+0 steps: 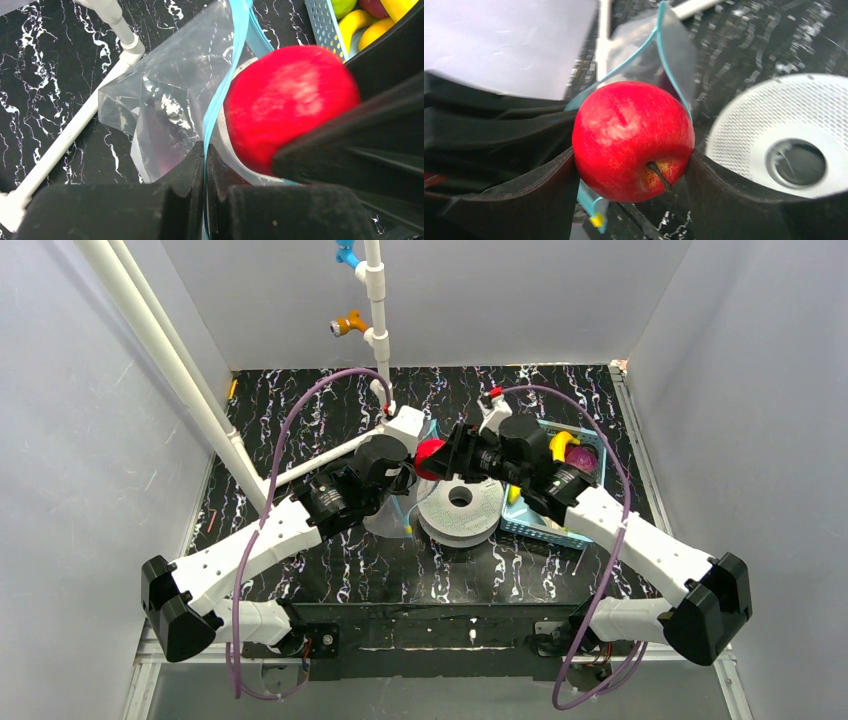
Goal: Place the food in the zip-top bag and seal the zipper
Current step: Place the fake fruit in the zipper food storage bag.
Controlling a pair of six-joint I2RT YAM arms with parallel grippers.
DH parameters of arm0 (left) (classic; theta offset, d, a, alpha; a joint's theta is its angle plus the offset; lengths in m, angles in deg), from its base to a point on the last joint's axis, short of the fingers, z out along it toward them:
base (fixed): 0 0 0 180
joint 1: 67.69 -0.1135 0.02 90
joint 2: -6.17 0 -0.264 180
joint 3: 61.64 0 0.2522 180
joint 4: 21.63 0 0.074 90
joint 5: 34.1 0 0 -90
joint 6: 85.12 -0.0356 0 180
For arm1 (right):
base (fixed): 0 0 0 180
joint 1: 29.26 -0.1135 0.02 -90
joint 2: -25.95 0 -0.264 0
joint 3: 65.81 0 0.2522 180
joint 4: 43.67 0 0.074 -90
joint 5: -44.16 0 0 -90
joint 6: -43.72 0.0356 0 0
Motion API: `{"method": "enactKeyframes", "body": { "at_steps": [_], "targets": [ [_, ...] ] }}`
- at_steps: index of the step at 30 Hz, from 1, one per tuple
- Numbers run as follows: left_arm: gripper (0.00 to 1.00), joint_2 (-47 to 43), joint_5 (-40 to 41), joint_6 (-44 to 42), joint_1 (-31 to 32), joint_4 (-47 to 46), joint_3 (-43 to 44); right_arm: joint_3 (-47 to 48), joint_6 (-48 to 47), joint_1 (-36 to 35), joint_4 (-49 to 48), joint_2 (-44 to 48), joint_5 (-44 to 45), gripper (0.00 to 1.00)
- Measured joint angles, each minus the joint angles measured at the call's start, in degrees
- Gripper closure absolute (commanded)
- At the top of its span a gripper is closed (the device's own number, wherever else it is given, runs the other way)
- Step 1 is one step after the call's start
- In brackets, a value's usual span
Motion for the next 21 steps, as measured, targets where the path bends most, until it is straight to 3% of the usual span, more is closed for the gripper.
{"method": "enactKeyframes", "body": {
  "at_steps": [3,8,11,16,21],
  "targets": [
    [1.00,0.0,0.0,0.0,0.2,0.0,0.0,2.0,-0.3,-2.3,6.6,-2.6,7.5,0.83],
    [1.00,0.0,0.0,0.0,0.2,0.0,0.0,3.9,-1.3,-3.9,12.5,-4.3,13.0,0.32],
    [1.00,0.0,0.0,0.0,0.2,0.0,0.0,3.9,-2.0,-3.9,12.6,-4.3,13.1,0.14],
    [1.00,0.0,0.0,0.0,0.2,0.0,0.0,4.6,-3.4,-3.9,12.7,-4.3,12.2,0.04],
    [1.00,0.0,0.0,0.0,0.2,0.0,0.0,5.0,-4.2,-3.9,12.7,-3.6,12.1,0.02]
  ]
}}
